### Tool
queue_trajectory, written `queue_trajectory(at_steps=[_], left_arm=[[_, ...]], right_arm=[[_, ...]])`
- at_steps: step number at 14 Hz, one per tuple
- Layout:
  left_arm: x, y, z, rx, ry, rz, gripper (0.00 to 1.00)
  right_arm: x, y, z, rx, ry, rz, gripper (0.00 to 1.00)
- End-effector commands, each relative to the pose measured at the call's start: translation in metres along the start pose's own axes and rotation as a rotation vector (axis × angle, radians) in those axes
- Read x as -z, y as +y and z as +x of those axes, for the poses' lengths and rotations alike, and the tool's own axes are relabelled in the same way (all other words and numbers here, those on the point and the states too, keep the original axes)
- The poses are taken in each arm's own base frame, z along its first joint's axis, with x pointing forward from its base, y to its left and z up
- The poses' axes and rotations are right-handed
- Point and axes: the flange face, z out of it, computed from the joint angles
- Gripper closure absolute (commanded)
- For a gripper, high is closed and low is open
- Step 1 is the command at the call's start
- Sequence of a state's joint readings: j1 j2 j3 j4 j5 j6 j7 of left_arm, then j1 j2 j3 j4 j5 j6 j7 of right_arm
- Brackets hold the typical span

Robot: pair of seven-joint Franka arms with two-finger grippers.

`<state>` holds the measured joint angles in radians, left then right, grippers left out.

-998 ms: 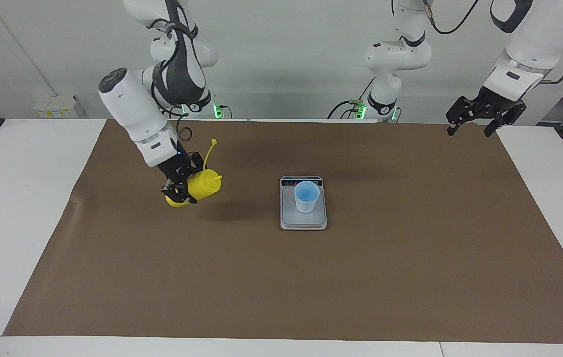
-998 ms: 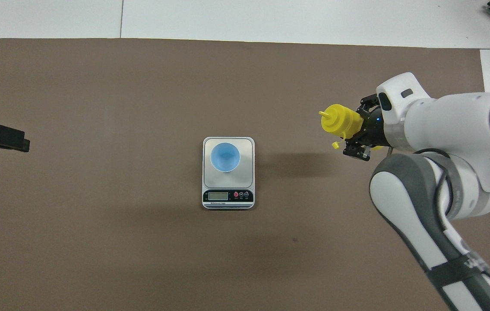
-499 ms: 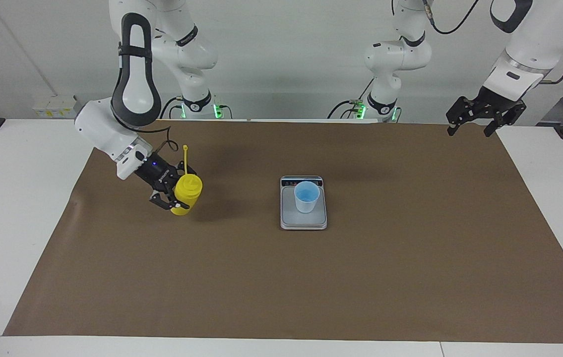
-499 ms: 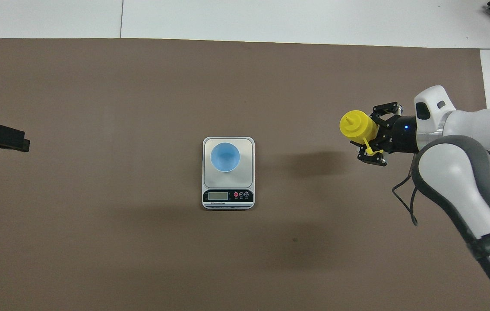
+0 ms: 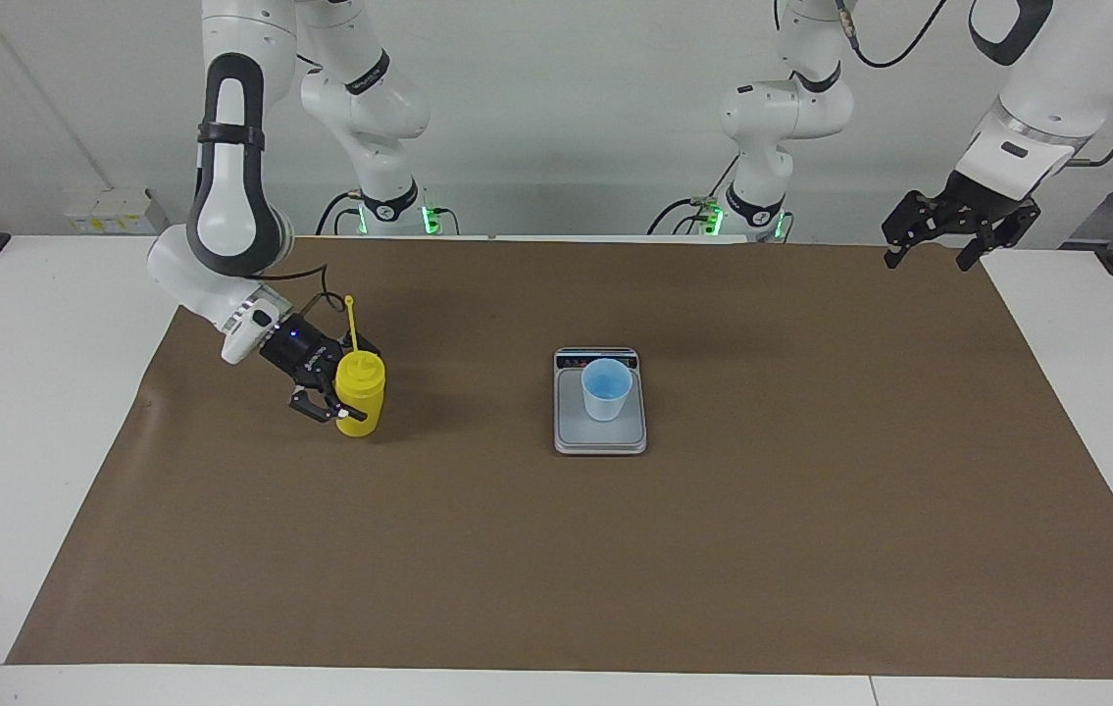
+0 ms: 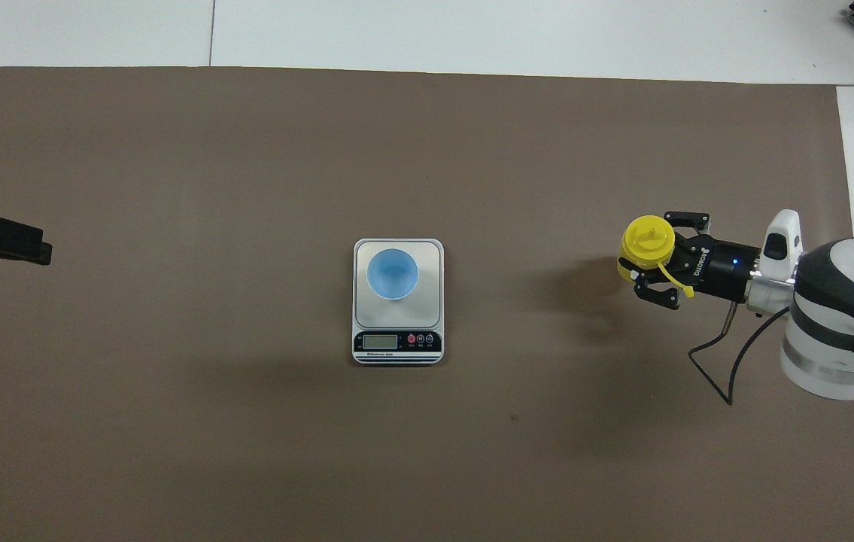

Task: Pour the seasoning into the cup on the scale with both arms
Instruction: 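Lower the yellow bottle onto the mat with the right gripper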

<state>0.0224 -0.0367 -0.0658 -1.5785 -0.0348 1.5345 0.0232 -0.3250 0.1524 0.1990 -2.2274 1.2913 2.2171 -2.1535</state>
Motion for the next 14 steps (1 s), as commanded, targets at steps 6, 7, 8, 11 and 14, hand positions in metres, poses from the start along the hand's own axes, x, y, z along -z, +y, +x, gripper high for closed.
queue_trajectory(at_steps=[6,7,8,11,14], left_arm=[[0.0,-0.002,-0.009,0.016,-0.001,-0.011,0.0],[0.0,-0.002,-0.009,0.016,-0.001,-0.011,0.0],[0.0,-0.002,-0.009,0.016,-0.001,-0.011,0.0],[-0.001,-0.001,-0.009,0.014,-0.002,-0.011,0.0],[-0.001,-0.001,-0.009,0.014,-0.002,-0.011,0.0]], right_arm=[[-0.004,-0.02,-0.028,-0.117,0.111,-0.01,1.0],[-0.005,-0.022,-0.03,-0.105,0.108,-0.012,1.0],[-0.005,-0.022,-0.03,-0.1,0.109,-0.011,1.0],[-0.004,-0.021,-0.028,-0.094,0.116,-0.013,0.01],[-0.003,-0.019,-0.027,-0.08,0.12,-0.015,0.0]])
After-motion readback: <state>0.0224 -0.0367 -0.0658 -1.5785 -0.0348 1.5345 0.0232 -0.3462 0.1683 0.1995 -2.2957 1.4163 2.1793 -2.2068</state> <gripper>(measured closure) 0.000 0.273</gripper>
